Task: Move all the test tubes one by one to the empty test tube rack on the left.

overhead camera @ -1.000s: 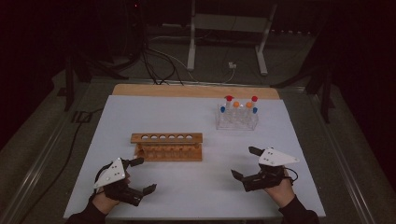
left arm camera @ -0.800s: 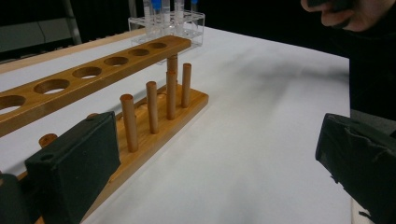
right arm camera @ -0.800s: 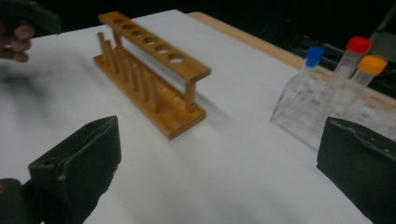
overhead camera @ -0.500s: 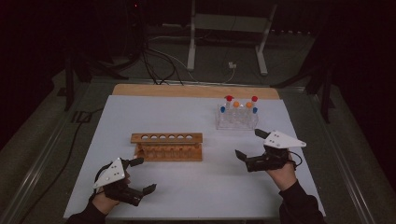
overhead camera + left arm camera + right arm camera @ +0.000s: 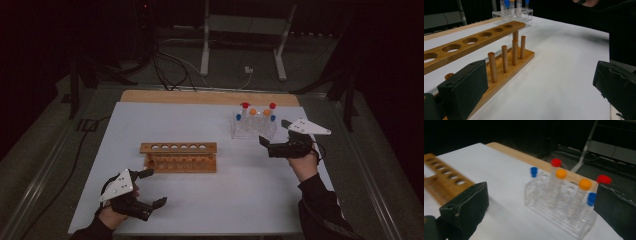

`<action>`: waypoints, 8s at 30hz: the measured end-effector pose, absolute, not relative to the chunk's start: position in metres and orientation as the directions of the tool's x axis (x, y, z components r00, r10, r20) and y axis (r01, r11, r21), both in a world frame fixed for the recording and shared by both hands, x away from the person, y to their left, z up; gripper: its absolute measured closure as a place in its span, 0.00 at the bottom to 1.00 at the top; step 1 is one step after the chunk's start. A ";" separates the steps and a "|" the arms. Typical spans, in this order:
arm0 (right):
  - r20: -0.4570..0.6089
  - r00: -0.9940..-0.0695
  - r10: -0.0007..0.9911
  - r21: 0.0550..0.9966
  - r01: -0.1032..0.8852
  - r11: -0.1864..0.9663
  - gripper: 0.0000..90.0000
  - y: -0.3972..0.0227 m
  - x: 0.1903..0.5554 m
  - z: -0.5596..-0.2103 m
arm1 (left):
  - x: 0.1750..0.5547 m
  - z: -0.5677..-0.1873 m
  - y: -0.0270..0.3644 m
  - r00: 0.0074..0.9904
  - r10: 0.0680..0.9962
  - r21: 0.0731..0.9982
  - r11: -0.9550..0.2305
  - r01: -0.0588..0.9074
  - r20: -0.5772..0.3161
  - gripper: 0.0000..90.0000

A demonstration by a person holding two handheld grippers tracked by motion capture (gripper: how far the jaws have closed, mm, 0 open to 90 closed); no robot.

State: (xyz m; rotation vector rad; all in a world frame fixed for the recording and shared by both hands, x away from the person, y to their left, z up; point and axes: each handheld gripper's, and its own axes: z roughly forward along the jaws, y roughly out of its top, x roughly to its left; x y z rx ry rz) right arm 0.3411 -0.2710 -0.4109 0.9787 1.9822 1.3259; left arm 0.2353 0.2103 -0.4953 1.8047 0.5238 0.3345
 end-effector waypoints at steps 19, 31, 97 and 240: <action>-0.022 -0.410 0.912 0.896 0.397 0.200 0.11 -0.284 0.398 -0.434 | 0.235 -0.495 0.212 0.858 0.511 0.957 -0.221 0.188 -0.051 0.01; -0.026 -0.359 0.933 0.828 0.515 0.221 0.27 -0.286 0.417 -0.453 | 0.235 -0.496 0.212 0.858 0.511 0.956 -0.222 0.192 -0.054 0.01; -0.104 -0.357 0.928 0.839 0.469 0.274 0.85 -0.282 0.412 -0.399 | 0.238 -0.496 0.212 0.846 0.527 0.948 -0.223 0.227 -0.079 0.01; 0.025 -0.822 0.569 0.885 0.283 0.369 0.00 -0.179 0.270 -0.435 | 0.319 -0.387 0.080 0.899 0.432 0.921 -0.374 0.108 0.070 0.86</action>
